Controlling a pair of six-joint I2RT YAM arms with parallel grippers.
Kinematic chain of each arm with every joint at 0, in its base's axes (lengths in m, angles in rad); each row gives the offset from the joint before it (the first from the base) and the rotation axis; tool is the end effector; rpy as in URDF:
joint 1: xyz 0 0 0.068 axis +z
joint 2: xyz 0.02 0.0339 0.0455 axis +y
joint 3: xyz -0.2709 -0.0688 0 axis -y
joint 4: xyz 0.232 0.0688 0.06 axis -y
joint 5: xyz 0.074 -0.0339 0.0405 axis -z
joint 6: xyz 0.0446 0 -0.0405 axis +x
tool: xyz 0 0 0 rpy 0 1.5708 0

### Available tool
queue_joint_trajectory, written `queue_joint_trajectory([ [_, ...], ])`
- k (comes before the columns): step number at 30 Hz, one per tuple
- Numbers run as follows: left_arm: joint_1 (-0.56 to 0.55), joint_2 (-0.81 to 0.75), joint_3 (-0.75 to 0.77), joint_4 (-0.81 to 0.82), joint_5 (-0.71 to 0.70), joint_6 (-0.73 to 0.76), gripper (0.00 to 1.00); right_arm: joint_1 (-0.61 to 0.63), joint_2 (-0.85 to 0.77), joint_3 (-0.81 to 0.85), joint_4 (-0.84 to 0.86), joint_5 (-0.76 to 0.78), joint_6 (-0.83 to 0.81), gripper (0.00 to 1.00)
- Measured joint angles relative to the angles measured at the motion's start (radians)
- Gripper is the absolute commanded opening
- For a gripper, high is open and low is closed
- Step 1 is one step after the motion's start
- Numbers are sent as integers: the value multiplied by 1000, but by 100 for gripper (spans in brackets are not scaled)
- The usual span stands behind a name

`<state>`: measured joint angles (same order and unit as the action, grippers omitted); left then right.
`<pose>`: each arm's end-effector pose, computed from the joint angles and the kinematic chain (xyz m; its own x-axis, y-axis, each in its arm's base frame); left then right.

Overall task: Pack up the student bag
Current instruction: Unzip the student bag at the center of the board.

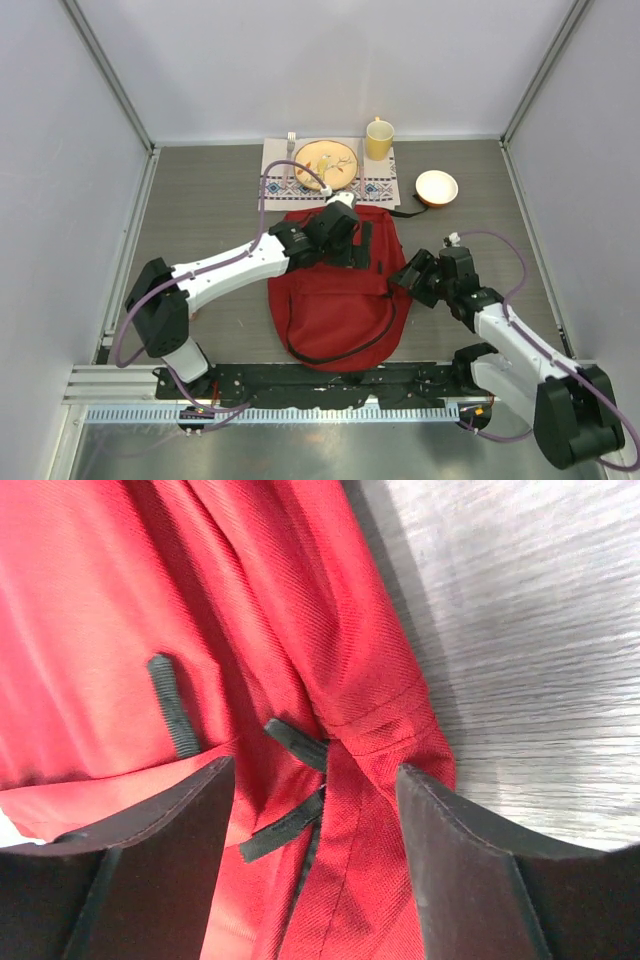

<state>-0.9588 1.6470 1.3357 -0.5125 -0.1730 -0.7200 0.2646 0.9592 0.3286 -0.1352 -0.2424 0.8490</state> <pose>0.2131 -0.2902 0.2831 -0.8043 0.0152 -0.5941 0.2777 0.8934 -0.3531 0.1630 0.0553 0.1657 -0.7579 0.5496 -0.3514 0.2241 0.7253 0.6510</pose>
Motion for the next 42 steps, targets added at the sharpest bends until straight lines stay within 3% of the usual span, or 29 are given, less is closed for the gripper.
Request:
queue_joint_trajectory([
  [3, 0, -22, -18, 3, 3, 0, 100, 0, -121, 25, -77, 75, -19, 79],
  [7, 0, -44, -38, 7, 9, 0, 100, 0, -189, 69, -111, 187, -42, 80],
  [10, 0, -51, -46, 7, 14, 0, 100, 0, -117, 97, -113, 234, -71, 80],
  [17, 0, -51, -51, 8, 37, 0, 100, 0, 97, 89, -73, 170, -122, 78],
  [19, 0, -51, -54, 12, 40, 0, 100, 0, 117, 76, -42, 150, -134, 68],
  [20, 0, -51, -58, 18, 42, 0, 100, 0, 128, 73, -24, 137, -138, 58],
  [21, 0, -52, -63, 23, 44, -1, 100, 0, 138, 71, 0, 123, -142, 41],
  [24, 0, -52, -78, 38, 54, -5, 100, 0, 161, 56, 41, 83, -157, 13],
  [25, 0, -52, -82, 44, 58, -6, 100, -1, 161, 46, 60, 66, -150, 9],
  [30, 0, -51, -82, 72, 82, -14, 99, -1, 58, 2, 121, -2, -111, 1],
  [36, 0, -29, -50, 90, 108, -32, 95, -1, -142, -36, 188, -92, -14, 1],
  [42, 0, -23, -42, 113, 116, -40, 90, -1, -195, -45, 262, -153, 53, 1],
])
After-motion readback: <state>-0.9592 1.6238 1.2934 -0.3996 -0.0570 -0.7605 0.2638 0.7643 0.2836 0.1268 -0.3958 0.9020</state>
